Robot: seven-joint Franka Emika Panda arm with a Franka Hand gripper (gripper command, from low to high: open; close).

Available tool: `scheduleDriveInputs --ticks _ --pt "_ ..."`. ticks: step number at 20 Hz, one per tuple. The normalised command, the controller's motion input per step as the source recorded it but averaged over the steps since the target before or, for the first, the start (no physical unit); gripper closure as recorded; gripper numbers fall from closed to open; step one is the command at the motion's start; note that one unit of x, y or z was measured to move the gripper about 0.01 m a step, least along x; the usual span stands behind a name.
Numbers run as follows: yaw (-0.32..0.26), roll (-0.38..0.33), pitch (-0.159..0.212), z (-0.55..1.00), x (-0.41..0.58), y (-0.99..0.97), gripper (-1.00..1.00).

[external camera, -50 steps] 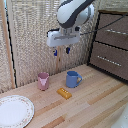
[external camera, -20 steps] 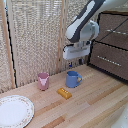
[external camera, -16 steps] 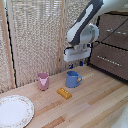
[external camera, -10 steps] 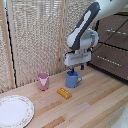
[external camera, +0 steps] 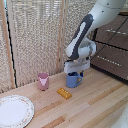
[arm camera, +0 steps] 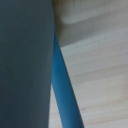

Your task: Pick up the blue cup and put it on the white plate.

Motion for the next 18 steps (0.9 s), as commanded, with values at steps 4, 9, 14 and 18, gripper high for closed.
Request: scheduleDriveInputs --ticks 4,9,14,18 --pt "-0.004 -0.013 0.074 -0.17 0.000 0.13 1.00" --pt "0.003 -0.019 0.044 -0.12 -0.077 0.09 1.00" --pt "-0.073 -0.005 0.016 0.21 -0.223 0.05 1.00" --pt "-0.102 0.000 0.007 0.90 0.000 0.10 1.00"
